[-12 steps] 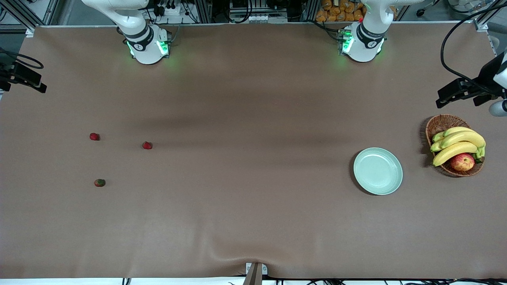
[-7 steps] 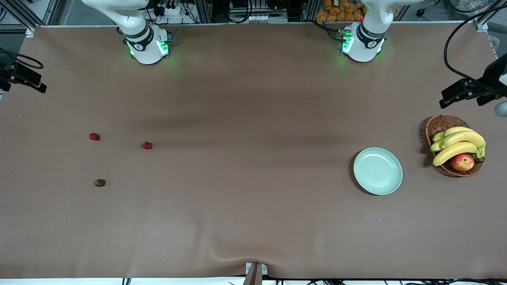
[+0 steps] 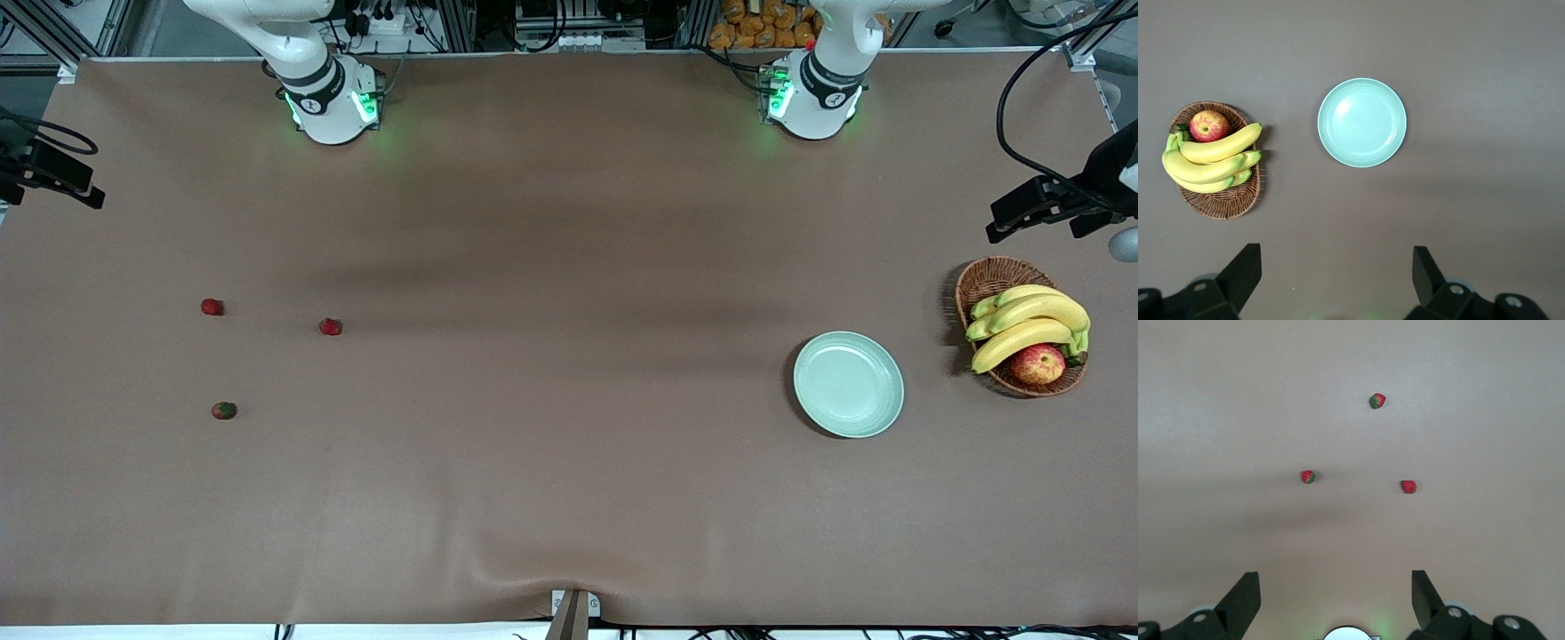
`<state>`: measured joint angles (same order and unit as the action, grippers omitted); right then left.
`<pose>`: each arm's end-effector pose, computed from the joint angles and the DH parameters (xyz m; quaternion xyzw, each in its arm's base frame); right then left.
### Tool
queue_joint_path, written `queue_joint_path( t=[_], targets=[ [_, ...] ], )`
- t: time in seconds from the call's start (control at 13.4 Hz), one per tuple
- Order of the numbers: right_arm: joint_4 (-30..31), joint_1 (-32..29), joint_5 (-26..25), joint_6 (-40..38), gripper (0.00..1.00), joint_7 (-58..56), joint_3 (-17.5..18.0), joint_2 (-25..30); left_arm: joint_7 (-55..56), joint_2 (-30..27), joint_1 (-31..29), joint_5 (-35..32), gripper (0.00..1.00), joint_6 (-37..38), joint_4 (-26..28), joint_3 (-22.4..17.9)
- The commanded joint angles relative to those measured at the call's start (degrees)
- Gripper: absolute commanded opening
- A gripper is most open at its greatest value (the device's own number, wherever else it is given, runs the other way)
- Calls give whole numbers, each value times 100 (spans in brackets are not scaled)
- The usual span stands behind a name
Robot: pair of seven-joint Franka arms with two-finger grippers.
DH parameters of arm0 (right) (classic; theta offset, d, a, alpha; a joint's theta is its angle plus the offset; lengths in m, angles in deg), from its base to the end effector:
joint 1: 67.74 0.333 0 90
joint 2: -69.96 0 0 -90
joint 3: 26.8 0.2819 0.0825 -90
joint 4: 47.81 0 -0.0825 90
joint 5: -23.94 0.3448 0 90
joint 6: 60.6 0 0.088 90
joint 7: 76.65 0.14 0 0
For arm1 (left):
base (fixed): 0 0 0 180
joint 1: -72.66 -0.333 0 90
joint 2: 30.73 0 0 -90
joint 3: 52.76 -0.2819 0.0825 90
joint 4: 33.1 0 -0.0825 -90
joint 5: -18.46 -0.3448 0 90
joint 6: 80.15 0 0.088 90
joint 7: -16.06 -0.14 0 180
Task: Collect all strawberries into plate
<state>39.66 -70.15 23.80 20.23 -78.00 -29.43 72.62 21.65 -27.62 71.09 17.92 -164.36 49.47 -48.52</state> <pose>0.4814 -0.0433 0.5860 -0.9989 0.0323 0.0347 0.0018 0.5192 -0.0218 0.5761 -0.9996 -0.0259 0.0125 0.0036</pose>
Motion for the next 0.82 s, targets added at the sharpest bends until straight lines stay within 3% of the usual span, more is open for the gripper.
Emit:
queue_joint_path(
  t=[0.0,0.52,0.75],
  targets=[
    [24,-49,-56,20,100,29,34,33,-207,-65,-80,19,100,71,-22,7],
    [24,-14,14,582,100,29,43,-511,-199,-56,-80,19,100,-139,-22,33],
    [24,118,-91,837,100,-15,43,-1282,-199,-56,-71,10,100,-166,-13,33]
  ],
)
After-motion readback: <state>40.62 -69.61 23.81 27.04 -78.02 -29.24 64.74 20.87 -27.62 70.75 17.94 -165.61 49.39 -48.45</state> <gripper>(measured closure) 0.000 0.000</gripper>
